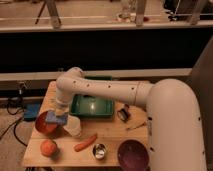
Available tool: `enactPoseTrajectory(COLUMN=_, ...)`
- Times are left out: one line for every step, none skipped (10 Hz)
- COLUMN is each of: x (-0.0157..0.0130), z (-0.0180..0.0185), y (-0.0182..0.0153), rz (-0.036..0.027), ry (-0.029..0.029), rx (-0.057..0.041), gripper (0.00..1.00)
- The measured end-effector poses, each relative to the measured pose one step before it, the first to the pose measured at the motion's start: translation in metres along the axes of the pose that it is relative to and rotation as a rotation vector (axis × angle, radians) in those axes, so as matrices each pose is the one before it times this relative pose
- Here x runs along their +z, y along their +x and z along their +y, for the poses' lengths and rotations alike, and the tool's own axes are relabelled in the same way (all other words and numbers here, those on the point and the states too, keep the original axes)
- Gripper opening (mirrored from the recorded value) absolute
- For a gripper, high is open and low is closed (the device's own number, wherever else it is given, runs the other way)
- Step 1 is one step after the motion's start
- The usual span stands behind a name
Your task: Wipe red bowl with sponge
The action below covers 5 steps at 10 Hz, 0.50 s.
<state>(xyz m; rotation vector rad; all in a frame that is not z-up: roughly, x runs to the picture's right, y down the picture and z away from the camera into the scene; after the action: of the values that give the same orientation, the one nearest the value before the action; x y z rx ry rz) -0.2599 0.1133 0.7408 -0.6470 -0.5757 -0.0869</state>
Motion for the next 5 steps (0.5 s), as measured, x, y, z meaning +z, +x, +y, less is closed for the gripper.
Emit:
enactPoseTrajectory(x=-0.0126, z=-0.00278, y=-0.00973, rz=-0.00505, ry=0.01995, rx=-0.00779, gripper=0.0)
enactPoseTrajectory(x=-0.01059, z=-0.00296, y=-0.00941, rz=-0.00731, ry=0.01454, rx=-0.00747, gripper=0.0)
enactPoseTrajectory(x=-0.01256, z=-0.00618, y=-0.01376, rz=-0.00818, ry=0.01905, rx=-0.01336, gripper=0.0)
enactPoseTrajectory(x=-0.00291, z=-0.00452, y=-0.01114, rz=-0.00409, ry=0.0063, rx=-0.01763, gripper=0.0)
enactPoseTrajectory(x=0.00051, z=-0.0027, y=-0.00778, rz=-0.00349, ry=-0.00088, rx=-0.01327, gripper=0.0)
